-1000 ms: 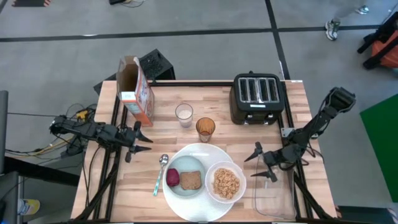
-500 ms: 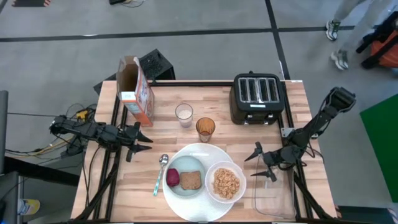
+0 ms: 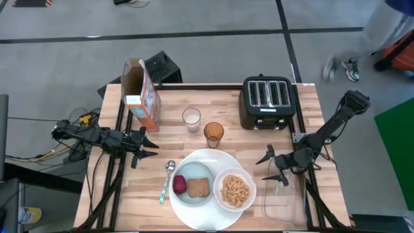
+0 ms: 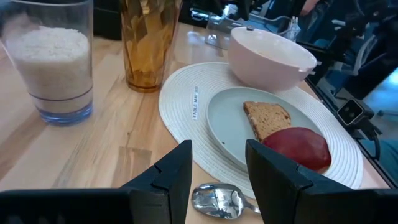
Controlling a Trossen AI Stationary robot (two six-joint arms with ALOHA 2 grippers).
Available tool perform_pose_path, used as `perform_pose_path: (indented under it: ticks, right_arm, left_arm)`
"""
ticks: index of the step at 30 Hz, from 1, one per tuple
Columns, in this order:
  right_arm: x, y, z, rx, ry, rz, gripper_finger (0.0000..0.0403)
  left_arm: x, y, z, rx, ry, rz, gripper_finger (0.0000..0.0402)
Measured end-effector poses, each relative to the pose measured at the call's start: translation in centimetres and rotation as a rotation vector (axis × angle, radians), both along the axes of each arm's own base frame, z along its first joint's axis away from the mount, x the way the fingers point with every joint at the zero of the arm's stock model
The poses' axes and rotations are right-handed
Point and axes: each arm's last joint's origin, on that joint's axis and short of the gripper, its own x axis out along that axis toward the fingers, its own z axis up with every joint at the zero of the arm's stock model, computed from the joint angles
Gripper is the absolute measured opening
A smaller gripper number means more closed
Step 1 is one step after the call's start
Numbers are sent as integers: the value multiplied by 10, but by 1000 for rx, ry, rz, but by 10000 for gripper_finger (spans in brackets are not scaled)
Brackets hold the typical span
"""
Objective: Arrange a breakfast setting
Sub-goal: Return to Home Position
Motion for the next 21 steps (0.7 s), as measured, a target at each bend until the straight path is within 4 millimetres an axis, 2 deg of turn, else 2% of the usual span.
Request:
perform_pose_path:
  ticks: [11,21]
  right_arm:
    - [-1,-26,15,63,-83,-153,354]
    - [-7,-42,32,163,-236,-247,354]
  left_arm:
    - [0,0,0,0,0,2,137]
    - [0,0,0,0,-1,3,137]
